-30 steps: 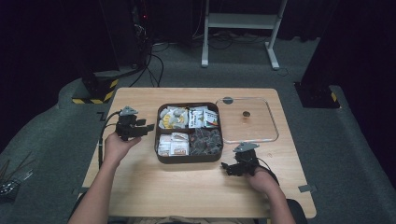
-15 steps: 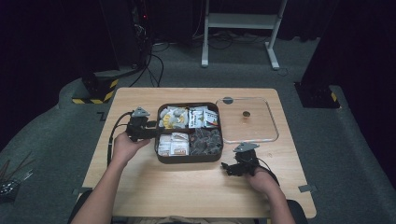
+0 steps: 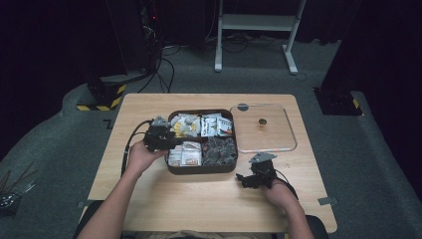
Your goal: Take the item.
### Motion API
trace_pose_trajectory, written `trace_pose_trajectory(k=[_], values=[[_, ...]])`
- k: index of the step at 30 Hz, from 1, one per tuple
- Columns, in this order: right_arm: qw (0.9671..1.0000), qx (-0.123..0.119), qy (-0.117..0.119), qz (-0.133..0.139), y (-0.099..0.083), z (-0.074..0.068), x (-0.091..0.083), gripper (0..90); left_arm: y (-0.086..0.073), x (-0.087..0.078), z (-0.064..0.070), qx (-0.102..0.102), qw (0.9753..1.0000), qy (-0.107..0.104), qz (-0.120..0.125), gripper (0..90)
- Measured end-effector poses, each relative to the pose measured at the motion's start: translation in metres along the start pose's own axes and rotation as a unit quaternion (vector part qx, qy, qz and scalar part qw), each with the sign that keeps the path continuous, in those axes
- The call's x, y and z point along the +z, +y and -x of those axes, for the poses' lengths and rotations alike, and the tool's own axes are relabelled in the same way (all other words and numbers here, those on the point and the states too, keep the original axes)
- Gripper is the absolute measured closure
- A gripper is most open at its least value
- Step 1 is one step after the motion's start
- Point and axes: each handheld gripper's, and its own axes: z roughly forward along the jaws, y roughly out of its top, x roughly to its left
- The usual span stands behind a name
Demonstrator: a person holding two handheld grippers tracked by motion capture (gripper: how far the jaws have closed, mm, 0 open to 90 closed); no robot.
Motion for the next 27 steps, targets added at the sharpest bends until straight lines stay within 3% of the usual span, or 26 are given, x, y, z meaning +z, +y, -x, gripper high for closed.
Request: trace_pose_trajectory(k=[12,26,27], values=[[1.0,0.005,-0.005,0.0,-0.002,-0.002,-0.002,7.9,0.003,0.019,0.006,0.019,0.9991,-0.012,-0.035,55.6],[0.9999,0.008,-0.007,0.0,-0.003,-0.003,-0.003,8.0,0.002,0.034,0.009,0.039,0.9971,-0.007,-0.064,60.5],[0.9999,0.008,-0.008,0.0,-0.003,-0.003,-0.003,8.0,0.002,0.035,0.009,0.045,0.997,0.001,-0.063,62.1]])
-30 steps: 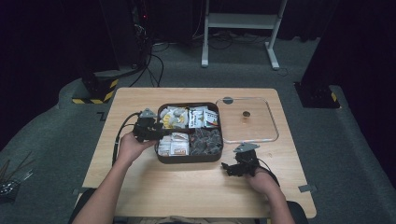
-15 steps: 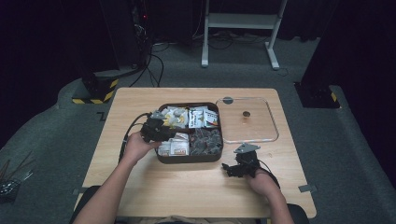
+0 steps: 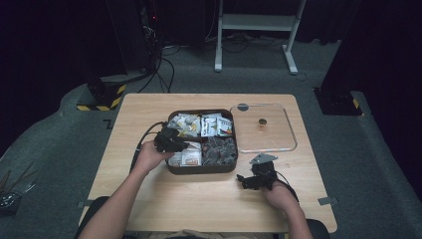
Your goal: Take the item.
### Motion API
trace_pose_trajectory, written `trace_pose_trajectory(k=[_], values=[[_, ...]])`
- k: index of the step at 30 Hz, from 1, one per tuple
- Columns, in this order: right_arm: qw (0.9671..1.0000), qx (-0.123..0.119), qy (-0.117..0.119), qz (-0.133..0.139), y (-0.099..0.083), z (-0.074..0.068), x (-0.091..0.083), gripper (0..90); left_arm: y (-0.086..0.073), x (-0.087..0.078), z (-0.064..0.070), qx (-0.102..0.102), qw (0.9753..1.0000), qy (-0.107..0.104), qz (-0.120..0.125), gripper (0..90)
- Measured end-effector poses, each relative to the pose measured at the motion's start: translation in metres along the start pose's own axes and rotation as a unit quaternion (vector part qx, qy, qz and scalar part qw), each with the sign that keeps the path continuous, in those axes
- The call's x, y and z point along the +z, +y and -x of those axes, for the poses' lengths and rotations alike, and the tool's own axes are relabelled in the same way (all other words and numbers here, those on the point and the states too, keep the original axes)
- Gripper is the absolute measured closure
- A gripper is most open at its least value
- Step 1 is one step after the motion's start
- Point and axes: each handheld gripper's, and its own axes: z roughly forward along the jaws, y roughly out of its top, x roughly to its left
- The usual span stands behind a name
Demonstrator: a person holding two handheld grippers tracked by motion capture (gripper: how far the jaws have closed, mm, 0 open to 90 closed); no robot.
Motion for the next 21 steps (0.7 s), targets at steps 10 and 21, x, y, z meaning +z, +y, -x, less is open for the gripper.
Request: trace_pose_trajectory(k=[10,21], values=[[1.0,0.001,-0.001,-0.001,-0.0003,-0.0004,-0.0004,8.0,0.0011,0.0009,-0.0033,0.002,1.0,0.008,-0.002,78.2],[1.0,0.001,-0.001,-0.001,-0.0003,-0.0005,-0.0004,7.9,0.003,0.0013,-0.0052,0.009,0.9999,0.009,-0.005,86.8]])
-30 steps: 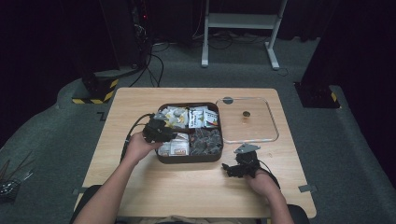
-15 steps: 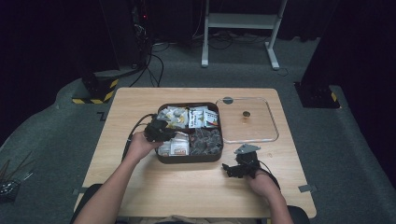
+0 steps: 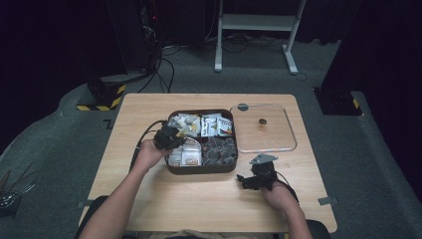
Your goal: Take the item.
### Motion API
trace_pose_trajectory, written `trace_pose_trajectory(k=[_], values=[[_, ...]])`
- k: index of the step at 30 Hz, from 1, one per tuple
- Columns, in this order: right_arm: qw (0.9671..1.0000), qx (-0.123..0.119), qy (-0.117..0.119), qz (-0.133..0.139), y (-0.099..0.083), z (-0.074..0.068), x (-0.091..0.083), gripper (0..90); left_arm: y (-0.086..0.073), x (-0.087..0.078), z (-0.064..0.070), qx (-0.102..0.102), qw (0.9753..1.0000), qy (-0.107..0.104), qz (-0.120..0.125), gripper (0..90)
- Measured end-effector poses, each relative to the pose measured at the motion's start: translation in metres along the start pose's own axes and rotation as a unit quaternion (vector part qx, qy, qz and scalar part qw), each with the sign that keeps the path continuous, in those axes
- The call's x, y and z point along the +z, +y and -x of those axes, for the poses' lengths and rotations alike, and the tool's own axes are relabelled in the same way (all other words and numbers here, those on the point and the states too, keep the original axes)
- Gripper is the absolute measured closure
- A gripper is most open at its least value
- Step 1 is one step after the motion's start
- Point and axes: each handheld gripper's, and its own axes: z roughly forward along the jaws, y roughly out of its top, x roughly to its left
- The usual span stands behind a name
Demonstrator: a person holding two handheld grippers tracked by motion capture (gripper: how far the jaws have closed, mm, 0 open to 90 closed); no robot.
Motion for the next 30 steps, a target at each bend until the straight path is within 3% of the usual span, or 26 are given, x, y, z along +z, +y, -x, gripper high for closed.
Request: trace_pose_trajectory(k=[14,30], values=[[1.0,-0.001,0.0,0.0,0.0,0.0,0.0,8.0,0.0,-0.01,-0.005,-0.02,0.9996,-0.012,0.015,87.7],[1.0,0.0,0.0,0.0,0.0,0.0,0.0,7.9,-0.001,-0.025,-0.007,-0.027,0.9989,-0.019,0.034,87.8]])
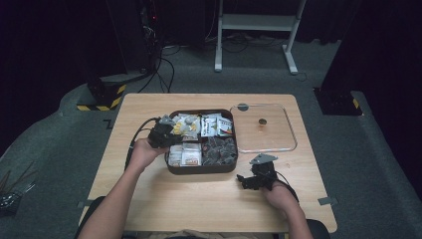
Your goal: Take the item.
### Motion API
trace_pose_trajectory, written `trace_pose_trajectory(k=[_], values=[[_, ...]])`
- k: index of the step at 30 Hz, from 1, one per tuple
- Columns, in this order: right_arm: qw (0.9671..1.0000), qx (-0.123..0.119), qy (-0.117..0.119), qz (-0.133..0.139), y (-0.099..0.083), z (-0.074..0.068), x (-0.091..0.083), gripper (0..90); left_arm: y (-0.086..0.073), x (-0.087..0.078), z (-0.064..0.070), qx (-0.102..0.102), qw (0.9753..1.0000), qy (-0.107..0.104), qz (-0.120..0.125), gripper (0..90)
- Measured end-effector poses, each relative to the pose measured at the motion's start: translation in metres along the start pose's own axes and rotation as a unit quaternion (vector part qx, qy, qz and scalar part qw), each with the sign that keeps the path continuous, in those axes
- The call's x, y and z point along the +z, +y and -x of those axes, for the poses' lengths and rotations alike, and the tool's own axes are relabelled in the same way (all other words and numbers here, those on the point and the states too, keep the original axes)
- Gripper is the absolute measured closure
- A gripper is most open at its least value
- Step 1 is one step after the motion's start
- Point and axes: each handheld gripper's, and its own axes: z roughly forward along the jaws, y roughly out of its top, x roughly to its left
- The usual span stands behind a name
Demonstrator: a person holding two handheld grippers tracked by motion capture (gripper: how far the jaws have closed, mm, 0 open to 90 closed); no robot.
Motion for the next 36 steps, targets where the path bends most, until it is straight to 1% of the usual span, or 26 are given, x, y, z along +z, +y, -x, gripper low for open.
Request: trace_pose_trajectory(k=[5,10,12,13,20,23,25,28,31,36], values=[[1.0,0.0,0.0,0.0,0.0,0.0,0.0,7.9,-0.001,-0.007,-0.002,-0.008,0.9999,-0.001,0.009,87.8],[1.0,0.0,0.001,0.0,0.0,0.0,0.0,7.8,-0.003,-0.012,-0.005,-0.011,0.9999,0.002,0.012,87.8],[1.0,-0.001,0.002,0.0,0.0,0.0,0.0,7.8,-0.004,-0.016,-0.007,-0.015,0.9998,0.004,0.015,87.8],[1.0,-0.002,0.002,0.0,0.0,0.0,0.0,7.8,-0.005,-0.017,-0.008,-0.02,0.9996,0.003,0.018,87.8],[1.0,-0.005,0.005,-0.001,0.001,0.001,0.001,7.8,-0.009,-0.025,-0.012,-0.028,0.9993,0.007,0.022,87.8],[1.0,-0.007,0.007,-0.001,0.001,0.002,0.001,7.7,-0.012,-0.029,-0.016,-0.036,0.999,0.009,0.026,87.8],[0.9999,-0.007,0.008,-0.001,0.002,0.002,0.002,7.8,-0.013,-0.031,-0.017,-0.038,0.9989,0.009,0.027,87.8],[0.9999,-0.008,0.009,0.0,0.002,0.003,0.002,7.8,-0.015,-0.036,-0.021,-0.043,0.9985,0.014,0.029,87.9],[0.9999,-0.008,0.009,0.0,0.002,0.003,0.002,7.7,-0.018,-0.041,-0.025,-0.052,0.9979,0.017,0.035,87.8],[0.9999,-0.01,0.009,0.0,0.003,0.003,0.003,7.7,-0.022,-0.047,-0.031,-0.06,0.9973,0.022,0.036,87.9]])
